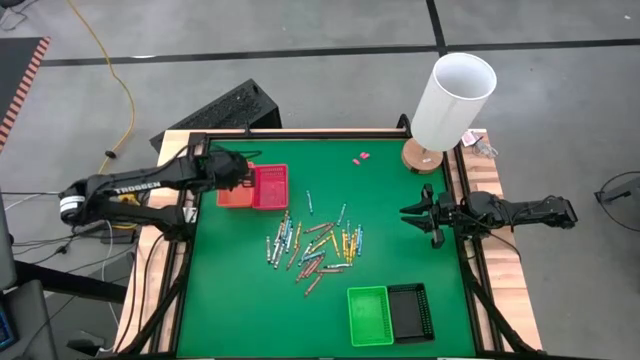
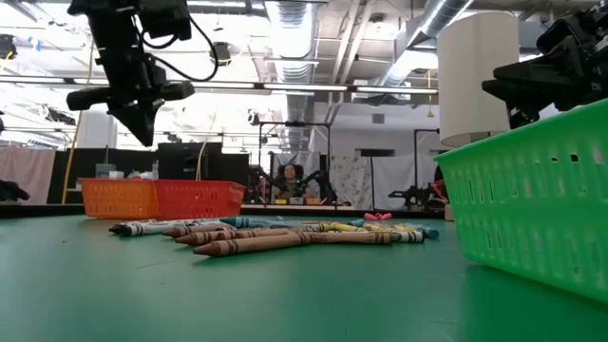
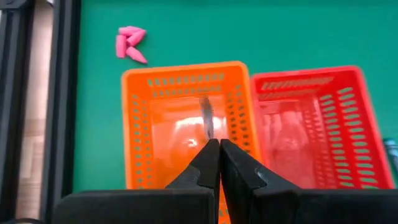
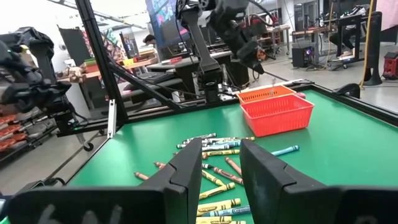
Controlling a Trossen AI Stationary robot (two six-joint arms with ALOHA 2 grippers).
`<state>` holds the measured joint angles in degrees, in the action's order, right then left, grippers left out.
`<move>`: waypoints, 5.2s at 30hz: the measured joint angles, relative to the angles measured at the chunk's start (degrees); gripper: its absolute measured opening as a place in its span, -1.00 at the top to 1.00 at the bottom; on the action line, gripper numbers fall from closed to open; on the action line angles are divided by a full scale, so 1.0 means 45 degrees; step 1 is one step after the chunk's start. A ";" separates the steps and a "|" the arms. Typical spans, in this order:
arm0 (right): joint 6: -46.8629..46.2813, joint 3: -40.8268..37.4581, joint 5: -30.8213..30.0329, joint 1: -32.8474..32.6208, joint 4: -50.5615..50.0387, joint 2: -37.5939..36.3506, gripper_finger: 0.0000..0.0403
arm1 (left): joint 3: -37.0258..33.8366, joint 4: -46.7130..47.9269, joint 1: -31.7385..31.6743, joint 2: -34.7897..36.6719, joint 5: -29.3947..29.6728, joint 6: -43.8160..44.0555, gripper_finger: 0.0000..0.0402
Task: Sort crayons
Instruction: Put the black crayon into the orange bin
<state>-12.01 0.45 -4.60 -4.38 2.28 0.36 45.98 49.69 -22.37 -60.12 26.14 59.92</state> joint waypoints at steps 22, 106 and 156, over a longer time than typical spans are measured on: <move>-0.0141 0.0000 -0.0024 0.0010 0.0011 -0.0004 0.39 | 0.0000 -0.2752 0.0121 0.0004 -0.4436 -0.4230 0.79; 0.0985 0.2259 -0.0699 -0.0272 -0.1200 0.0005 0.39 | 0.0005 -0.4119 0.8679 -0.6816 -0.3378 0.8163 0.65; 0.0185 0.1933 -0.1469 -0.0233 -0.1310 0.0000 0.39 | -0.0005 -0.0807 0.5302 -0.0379 0.1498 0.2970 0.98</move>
<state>-11.17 9.15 -11.21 -5.43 -3.61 0.36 45.95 46.06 1.49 -61.82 32.88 73.29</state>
